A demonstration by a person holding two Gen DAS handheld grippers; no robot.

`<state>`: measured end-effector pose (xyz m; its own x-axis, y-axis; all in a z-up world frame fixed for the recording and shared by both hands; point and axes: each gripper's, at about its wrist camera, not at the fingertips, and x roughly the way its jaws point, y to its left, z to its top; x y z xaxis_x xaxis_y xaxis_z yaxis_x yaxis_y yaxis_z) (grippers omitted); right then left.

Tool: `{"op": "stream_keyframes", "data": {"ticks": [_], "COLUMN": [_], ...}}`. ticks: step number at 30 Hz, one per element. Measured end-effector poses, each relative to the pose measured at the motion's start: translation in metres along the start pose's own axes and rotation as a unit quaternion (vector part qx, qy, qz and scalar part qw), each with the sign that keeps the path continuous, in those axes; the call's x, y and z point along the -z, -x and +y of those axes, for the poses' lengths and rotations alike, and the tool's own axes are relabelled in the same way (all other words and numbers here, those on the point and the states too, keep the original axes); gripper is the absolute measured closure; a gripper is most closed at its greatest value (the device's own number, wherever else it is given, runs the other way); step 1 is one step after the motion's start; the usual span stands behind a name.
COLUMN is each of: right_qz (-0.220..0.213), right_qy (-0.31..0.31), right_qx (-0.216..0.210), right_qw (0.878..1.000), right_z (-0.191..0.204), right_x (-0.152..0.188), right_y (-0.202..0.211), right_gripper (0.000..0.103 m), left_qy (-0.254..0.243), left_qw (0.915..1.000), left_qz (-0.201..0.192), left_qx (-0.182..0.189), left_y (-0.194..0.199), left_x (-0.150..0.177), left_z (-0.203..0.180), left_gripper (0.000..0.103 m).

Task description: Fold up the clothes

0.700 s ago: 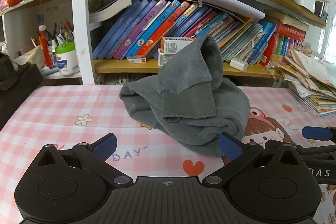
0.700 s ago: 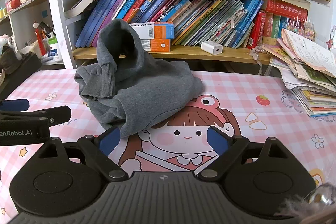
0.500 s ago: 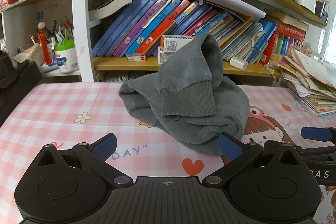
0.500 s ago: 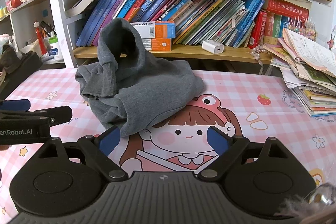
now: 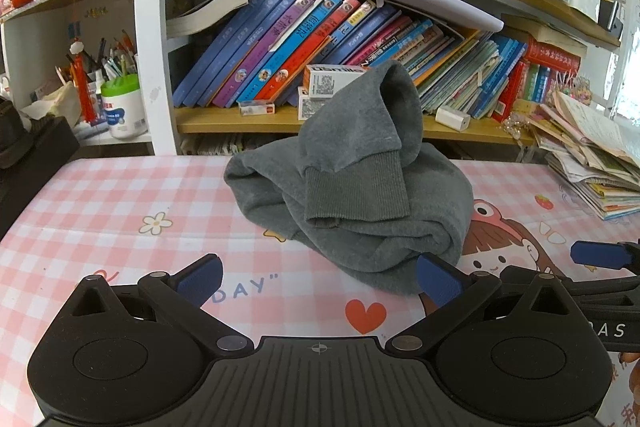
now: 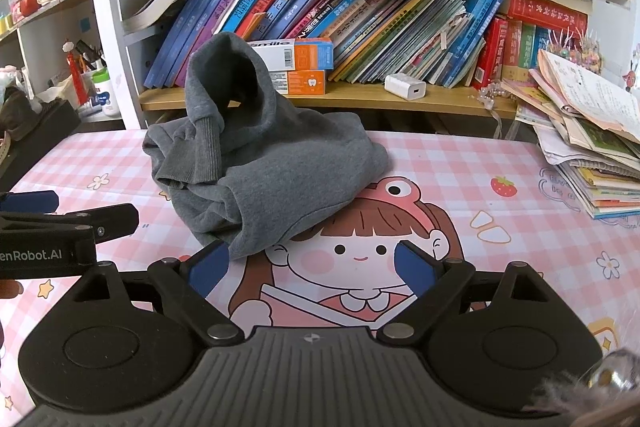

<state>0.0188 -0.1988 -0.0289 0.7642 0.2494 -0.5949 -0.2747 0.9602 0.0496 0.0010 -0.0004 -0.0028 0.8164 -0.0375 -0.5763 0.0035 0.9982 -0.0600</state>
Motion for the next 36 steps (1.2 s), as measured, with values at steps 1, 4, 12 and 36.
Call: {"op": "stream_keyframes", "data": {"ticks": [1,4,12,36], "right_qz": [0.0,0.003,0.004,0.003], "right_qy": [0.0,0.0,0.0,-0.002], "right_qx": [0.0,-0.002,-0.004,-0.005], "right_qw": [1.0,1.0,1.0,1.0], "right_z": [0.0004,-0.0006,-0.0014,-0.0022], "right_x": [0.0004,-0.0025,-0.0019,-0.0006], "right_y": [-0.0004,0.0003,0.0002,0.0006], "right_gripper": [0.013,0.013,0.013,0.013], "left_qy": [0.0,0.001,0.001,-0.001], "left_qw": [1.0,1.0,1.0,1.0], "left_qz": [0.0,0.001,0.001,0.002], "left_qx": [0.0,0.001,0.001,-0.002], "left_y": [0.0001,-0.0001,0.0008,0.0014], "left_x": [0.0001,-0.0006,-0.0003,-0.0013], "left_z": [-0.0001,0.0006,-0.0001,-0.0014], "left_gripper": [0.0,0.0,0.0,0.0]}}
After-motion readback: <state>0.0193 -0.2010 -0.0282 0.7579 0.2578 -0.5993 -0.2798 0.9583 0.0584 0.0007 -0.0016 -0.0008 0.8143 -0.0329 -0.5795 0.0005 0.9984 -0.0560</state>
